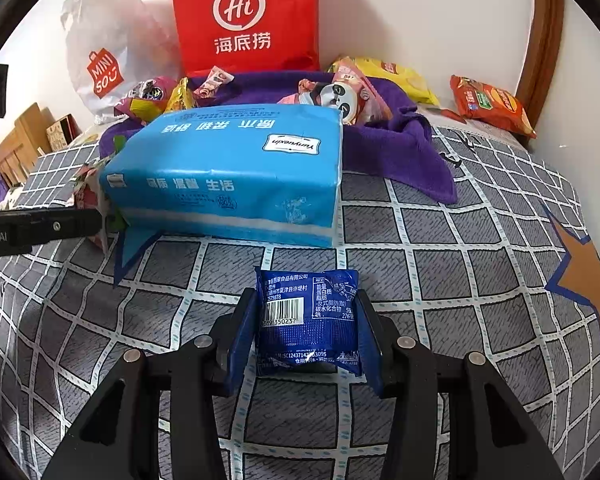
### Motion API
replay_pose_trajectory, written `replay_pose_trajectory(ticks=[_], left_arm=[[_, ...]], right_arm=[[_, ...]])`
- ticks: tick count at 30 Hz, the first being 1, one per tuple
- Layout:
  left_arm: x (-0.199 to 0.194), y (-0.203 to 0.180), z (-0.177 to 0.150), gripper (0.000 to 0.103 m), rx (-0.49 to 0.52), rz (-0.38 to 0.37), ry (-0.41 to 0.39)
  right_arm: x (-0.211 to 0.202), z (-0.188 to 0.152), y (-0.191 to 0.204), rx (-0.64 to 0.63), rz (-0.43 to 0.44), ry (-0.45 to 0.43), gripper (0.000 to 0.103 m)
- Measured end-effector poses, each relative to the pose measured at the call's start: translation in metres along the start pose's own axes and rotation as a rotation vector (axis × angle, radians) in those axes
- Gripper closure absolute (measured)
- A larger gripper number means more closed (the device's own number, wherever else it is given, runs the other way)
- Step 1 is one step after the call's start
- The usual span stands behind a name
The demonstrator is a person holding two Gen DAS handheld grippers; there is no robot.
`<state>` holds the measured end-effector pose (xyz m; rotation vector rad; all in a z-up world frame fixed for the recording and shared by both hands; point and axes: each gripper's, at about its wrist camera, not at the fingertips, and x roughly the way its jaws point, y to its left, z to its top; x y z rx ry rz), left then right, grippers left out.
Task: Organize snacks
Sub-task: 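Grasp the small blue snack packet with the right gripper while the left reaches toward the strawberry packet, then close the left gripper on the pink-and-white strawberry packet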
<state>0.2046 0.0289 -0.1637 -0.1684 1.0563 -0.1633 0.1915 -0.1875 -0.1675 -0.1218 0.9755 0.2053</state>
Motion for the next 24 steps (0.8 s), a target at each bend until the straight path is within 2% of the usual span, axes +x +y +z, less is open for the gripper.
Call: replay_pose_trajectory(ticks=[3,5,6,10,16,17,18,20,21,24], left_arm=[[-0.006,0.004,-0.002,0.082,-0.001,-0.007,0.003],[-0.009,0.006,-0.004,0.084,-0.001,-0.022,0.009],[-0.01,0.006,-0.005,0.091,-0.004,-0.028,0.009],[-0.016,0.008,-0.01,0.095,-0.009,-0.04,0.0],[-0.028,0.019,-0.018,0.095,-0.03,-0.066,-0.007],[-0.03,0.02,-0.019,0.093,-0.025,-0.059,-0.013],[-0.03,0.02,-0.019,0.088,-0.022,-0.056,-0.014],[-0.031,0.018,-0.018,0.072,-0.018,-0.059,-0.022],[-0.032,0.018,-0.018,0.059,-0.019,-0.06,-0.027],[-0.031,0.011,-0.011,0.043,-0.015,-0.062,-0.059]], right_arm=[[-0.002,0.0,0.002,0.002,0.005,-0.002,0.056],[-0.004,0.0,0.004,0.002,0.004,-0.001,0.056],[-0.006,-0.001,0.005,0.002,0.002,-0.005,0.056],[-0.013,-0.001,0.005,0.005,0.0,-0.012,0.056],[-0.022,-0.002,0.006,0.016,0.002,-0.016,0.056],[-0.022,-0.001,0.006,0.015,0.001,-0.017,0.056],[-0.023,-0.001,0.006,0.013,0.0,-0.019,0.056],[-0.023,-0.001,0.007,0.011,0.003,-0.019,0.056],[-0.023,-0.001,0.008,0.011,0.006,-0.018,0.056],[-0.022,-0.002,0.008,0.007,0.008,-0.016,0.056]])
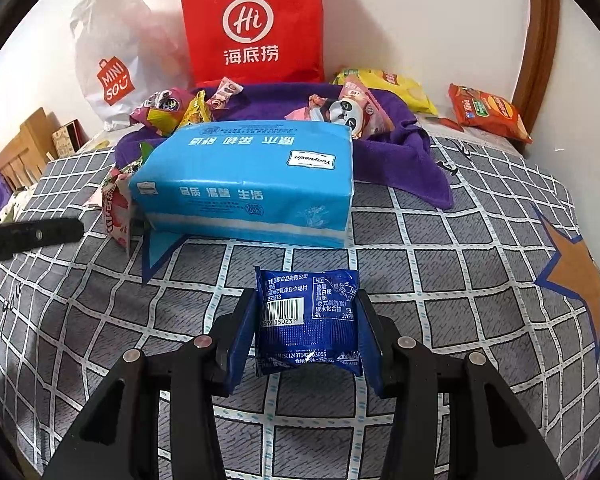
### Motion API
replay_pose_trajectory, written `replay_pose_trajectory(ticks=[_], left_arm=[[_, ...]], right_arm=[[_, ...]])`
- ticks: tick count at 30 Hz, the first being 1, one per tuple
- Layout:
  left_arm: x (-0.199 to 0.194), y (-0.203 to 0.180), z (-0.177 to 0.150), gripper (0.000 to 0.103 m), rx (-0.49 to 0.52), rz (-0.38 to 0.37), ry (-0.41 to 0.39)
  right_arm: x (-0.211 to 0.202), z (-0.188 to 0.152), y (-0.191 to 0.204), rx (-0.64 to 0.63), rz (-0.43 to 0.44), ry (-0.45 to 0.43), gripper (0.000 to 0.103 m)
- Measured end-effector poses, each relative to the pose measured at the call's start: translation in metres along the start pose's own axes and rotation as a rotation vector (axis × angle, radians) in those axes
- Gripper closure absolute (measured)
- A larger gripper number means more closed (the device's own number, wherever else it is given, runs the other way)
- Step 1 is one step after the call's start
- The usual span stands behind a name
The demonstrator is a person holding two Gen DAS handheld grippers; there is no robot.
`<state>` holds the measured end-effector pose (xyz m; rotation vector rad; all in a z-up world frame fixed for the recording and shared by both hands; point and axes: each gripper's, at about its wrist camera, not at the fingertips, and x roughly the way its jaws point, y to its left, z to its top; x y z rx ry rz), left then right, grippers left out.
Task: Organize snacks
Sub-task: 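Close the left gripper on the pink-and-white strawberry packet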
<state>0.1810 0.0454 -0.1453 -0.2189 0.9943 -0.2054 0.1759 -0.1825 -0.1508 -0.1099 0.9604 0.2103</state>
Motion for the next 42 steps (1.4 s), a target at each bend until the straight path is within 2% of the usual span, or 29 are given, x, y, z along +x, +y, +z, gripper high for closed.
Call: replay_pose_trajectory(ticks=[1,2,8,11,21,23,25,28,30,31,33,42], left_arm=[[0.003,-0.003,0.003,0.036,0.009,0.006,-0.001],[0.007,-0.006,0.006,0.035,0.024,0.019,0.002],[0.037,-0.01,0.015,0.034,0.041,0.109,0.039],[0.047,-0.005,0.013,0.034,0.007,0.102,0.038],[0.048,-0.008,0.006,0.032,0.035,0.11,-0.045],[0.048,-0.009,0.006,0.042,0.056,0.109,-0.035],[0.044,-0.005,0.007,0.052,0.037,0.089,-0.035],[0.039,0.006,0.009,0.054,-0.016,0.026,-0.024],[0.034,0.009,0.008,0.056,-0.024,0.013,-0.025],[0.031,0.009,0.007,0.065,-0.024,0.004,-0.03],[0.026,0.008,0.005,0.065,-0.021,0.0,-0.031],[0.006,-0.002,-0.004,0.08,0.005,-0.023,-0.046]], right_arm=[[0.001,0.0,0.0,0.0,0.0,0.002,0.056],[0.001,0.0,-0.001,0.001,0.0,0.003,0.056],[0.005,0.0,-0.016,0.038,0.0,0.004,0.056],[0.008,0.001,-0.021,0.051,0.0,0.008,0.056],[0.017,-0.002,-0.023,0.049,-0.007,0.017,0.055],[0.018,-0.001,-0.023,0.049,-0.006,0.019,0.055],[0.017,-0.002,-0.023,0.048,-0.007,0.018,0.055],[0.016,-0.002,-0.023,0.049,-0.008,0.017,0.055],[0.015,-0.002,-0.023,0.051,-0.009,0.016,0.055],[0.014,-0.002,-0.023,0.052,-0.01,0.014,0.055],[0.012,-0.003,-0.024,0.053,-0.011,0.011,0.055],[-0.007,0.002,-0.02,0.052,0.005,-0.029,0.056]])
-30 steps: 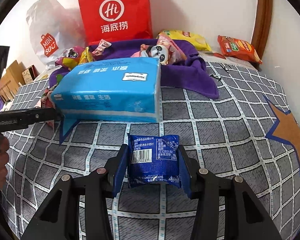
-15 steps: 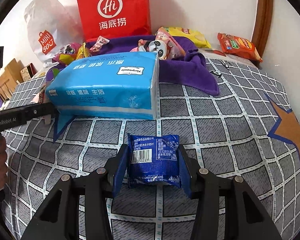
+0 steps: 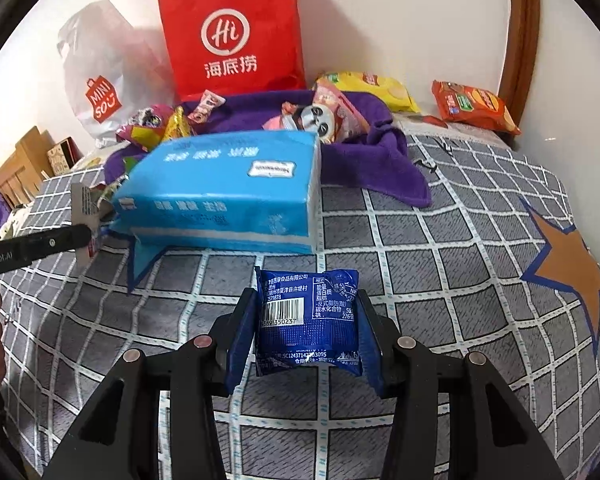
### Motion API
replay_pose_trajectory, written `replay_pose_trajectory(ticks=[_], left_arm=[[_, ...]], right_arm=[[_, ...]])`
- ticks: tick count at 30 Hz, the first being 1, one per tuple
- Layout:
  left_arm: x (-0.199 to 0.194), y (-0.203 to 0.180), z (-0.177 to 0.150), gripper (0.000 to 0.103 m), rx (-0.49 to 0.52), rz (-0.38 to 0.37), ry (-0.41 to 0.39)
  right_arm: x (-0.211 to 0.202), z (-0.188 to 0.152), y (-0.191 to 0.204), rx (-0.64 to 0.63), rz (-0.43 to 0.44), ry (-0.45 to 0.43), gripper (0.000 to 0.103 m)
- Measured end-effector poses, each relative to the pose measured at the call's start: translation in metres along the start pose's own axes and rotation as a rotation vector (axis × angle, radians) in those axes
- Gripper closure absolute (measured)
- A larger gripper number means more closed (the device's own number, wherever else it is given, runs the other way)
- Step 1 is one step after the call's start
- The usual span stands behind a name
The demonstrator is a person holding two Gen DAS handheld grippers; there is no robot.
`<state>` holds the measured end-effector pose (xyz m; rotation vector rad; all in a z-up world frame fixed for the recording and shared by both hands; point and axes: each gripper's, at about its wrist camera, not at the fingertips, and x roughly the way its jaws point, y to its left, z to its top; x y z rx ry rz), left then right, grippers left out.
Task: Organize snacks
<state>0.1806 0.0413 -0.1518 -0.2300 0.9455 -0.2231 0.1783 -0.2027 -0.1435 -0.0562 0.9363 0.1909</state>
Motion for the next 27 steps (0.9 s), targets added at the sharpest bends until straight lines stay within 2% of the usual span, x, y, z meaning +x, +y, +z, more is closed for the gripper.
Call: replay_pose_trajectory(ticks=[3,6,13,20,21,22,23,24,25,27], left_arm=[[-0.005,-0.002,-0.002,0.084,0.001,-0.005,-0.006],[-0.012,-0.005,-0.003,0.099,-0.002,-0.027,-0.008],[-0.028,-0.016,-0.003,0.1,0.02,-0.057,-0.038],[-0.033,-0.022,-0.001,0.1,0.043,-0.012,-0.045],[-0.032,-0.021,-0.002,0.094,0.042,0.011,-0.045],[-0.029,-0.02,-0.001,0.081,0.042,0.04,-0.048],[-0.027,-0.019,-0.001,0.073,0.045,0.06,-0.055],[-0.025,-0.018,0.0,0.055,0.045,0.068,-0.058],[-0.023,-0.016,0.001,0.042,0.045,0.073,-0.064],[-0.017,-0.015,0.003,0.038,0.048,0.08,-0.072]], right_arm=[[-0.009,0.004,0.002,-0.01,0.0,-0.019,0.056],[-0.014,0.007,0.003,-0.015,0.002,-0.032,0.056],[-0.025,0.01,0.006,-0.022,0.009,-0.051,0.056],[-0.037,0.012,0.01,-0.034,0.016,-0.076,0.056],[-0.037,0.012,0.01,-0.036,0.017,-0.079,0.056],[-0.038,0.012,0.01,-0.037,0.018,-0.081,0.056],[-0.038,0.012,0.01,-0.037,0.018,-0.079,0.056],[-0.037,0.011,0.01,-0.037,0.018,-0.075,0.056],[-0.035,0.011,0.01,-0.037,0.017,-0.071,0.056],[-0.033,0.01,0.009,-0.035,0.015,-0.066,0.056]])
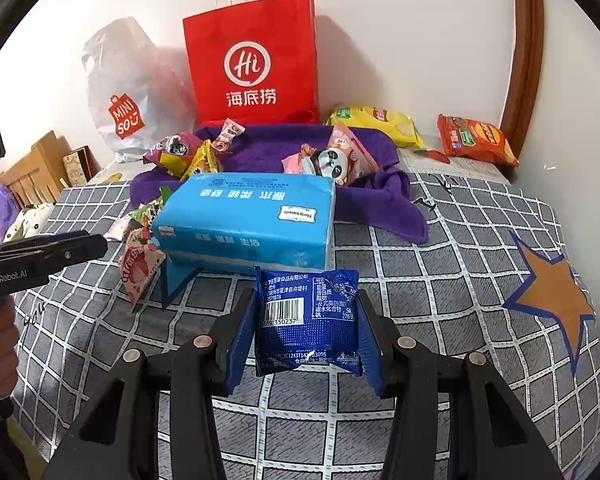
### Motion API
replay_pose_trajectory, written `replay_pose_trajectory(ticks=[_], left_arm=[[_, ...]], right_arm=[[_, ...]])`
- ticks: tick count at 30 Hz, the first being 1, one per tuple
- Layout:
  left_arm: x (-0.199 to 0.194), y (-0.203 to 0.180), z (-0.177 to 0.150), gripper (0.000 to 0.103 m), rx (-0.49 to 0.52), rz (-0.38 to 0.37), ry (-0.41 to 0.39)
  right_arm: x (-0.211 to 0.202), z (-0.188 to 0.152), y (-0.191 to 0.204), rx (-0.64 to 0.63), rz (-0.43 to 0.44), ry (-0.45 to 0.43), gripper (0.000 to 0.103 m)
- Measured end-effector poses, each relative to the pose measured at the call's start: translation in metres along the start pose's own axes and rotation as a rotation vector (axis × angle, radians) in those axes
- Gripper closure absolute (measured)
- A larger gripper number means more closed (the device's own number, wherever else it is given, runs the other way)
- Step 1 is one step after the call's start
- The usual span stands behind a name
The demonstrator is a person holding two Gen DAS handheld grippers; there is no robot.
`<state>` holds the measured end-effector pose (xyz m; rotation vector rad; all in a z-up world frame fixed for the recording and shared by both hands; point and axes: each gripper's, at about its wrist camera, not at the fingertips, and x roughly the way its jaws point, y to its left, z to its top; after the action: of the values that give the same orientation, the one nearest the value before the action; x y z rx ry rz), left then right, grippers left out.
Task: Organize snacks
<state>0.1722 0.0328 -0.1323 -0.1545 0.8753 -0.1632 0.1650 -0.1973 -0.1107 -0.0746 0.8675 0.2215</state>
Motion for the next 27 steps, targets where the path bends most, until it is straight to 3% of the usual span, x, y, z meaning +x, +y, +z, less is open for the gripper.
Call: replay_pose_trajectory(ticks=[4,12,14,16,19,27], left_arm=[[0.022,-0.001,0.005,0.036,0.035,0.015,0.033],[0.061,0.006,-0.003,0.036,0.018,-0.029,0.122],[0.061,0.005,-0.004,0.043,0.015,-0.028,0.106],[0.06,0.006,-0.003,0.057,0.016,-0.05,0.113],[0.058,0.008,-0.002,0.064,0.019,-0.07,0.125],[0.036,0.008,-0.003,0.072,0.009,-0.119,0.115]], right_arm=[[0.009,-0.003,-0.004,0.009,-0.005,0.023,0.056],[0.023,0.001,-0.012,0.022,-0.002,0.047,0.056],[0.023,0.006,-0.011,0.02,0.006,0.04,0.056],[0.022,0.013,-0.009,0.014,0.015,0.029,0.056],[0.021,0.026,-0.004,-0.006,0.016,0.012,0.056],[0.02,0.045,0.012,-0.049,0.029,-0.019,0.056]])
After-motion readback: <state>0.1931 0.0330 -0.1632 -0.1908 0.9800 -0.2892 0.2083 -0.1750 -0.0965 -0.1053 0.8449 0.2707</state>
